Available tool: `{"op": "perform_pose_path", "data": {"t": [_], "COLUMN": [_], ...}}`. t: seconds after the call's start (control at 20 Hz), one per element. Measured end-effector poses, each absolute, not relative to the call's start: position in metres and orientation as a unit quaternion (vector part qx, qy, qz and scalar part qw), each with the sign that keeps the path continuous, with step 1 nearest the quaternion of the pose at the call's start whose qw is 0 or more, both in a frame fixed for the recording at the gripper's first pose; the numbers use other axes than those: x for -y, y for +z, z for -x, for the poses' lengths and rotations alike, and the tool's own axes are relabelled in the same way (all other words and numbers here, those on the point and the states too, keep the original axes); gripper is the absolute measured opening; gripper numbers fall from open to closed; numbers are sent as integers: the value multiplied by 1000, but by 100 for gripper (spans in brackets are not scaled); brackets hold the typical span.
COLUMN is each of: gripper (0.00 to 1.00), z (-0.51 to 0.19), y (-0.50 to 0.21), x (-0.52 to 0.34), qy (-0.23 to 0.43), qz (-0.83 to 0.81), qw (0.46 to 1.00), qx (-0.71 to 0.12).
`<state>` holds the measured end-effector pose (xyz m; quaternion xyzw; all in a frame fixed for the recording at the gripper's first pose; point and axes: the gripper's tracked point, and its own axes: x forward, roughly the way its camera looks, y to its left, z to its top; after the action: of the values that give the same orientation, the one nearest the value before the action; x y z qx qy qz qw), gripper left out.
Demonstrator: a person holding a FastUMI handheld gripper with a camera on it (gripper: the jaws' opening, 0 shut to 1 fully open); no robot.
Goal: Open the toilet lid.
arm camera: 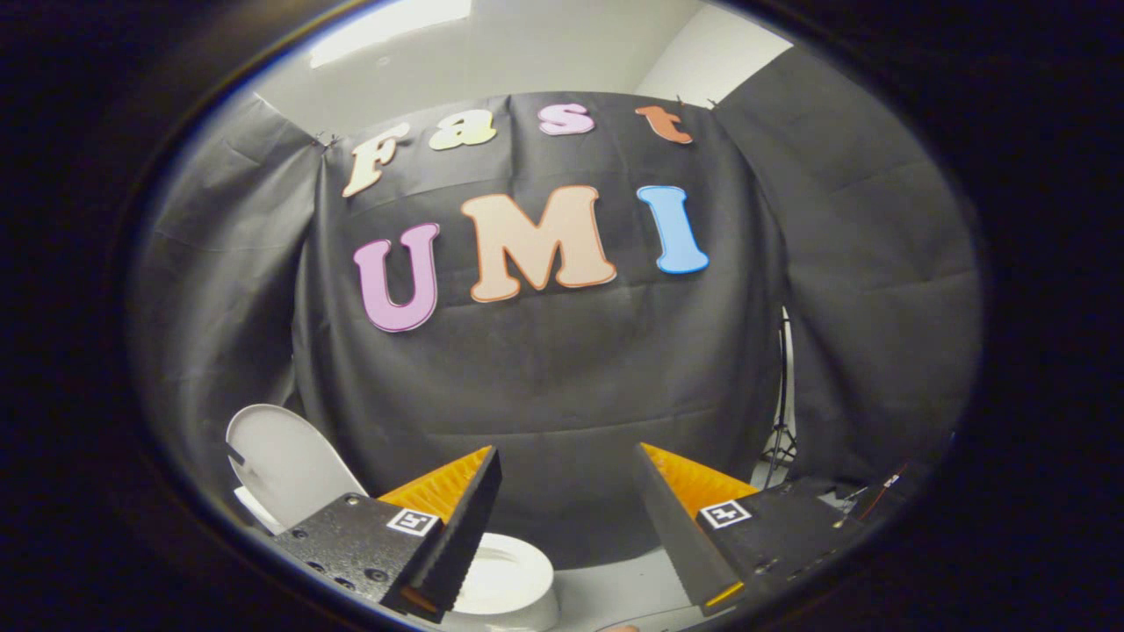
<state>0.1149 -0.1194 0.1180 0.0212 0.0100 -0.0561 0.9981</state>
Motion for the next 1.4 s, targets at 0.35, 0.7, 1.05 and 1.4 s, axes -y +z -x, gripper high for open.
{"op": "perform_pose_path", "data": {"t": [0.35, 0.7, 1.05, 1.4], "gripper": [93, 93, 93, 93], "z": [-102, -106, -105, -109], "y": [89, 61, 51, 49], "x": [156, 160, 163, 167], "qy": [-46, -36, -39, -46], "qz": [-18, -24, -25, -36], "qw": [998, 997, 997, 996], "qx": [-27, -56, -67, -68]}}
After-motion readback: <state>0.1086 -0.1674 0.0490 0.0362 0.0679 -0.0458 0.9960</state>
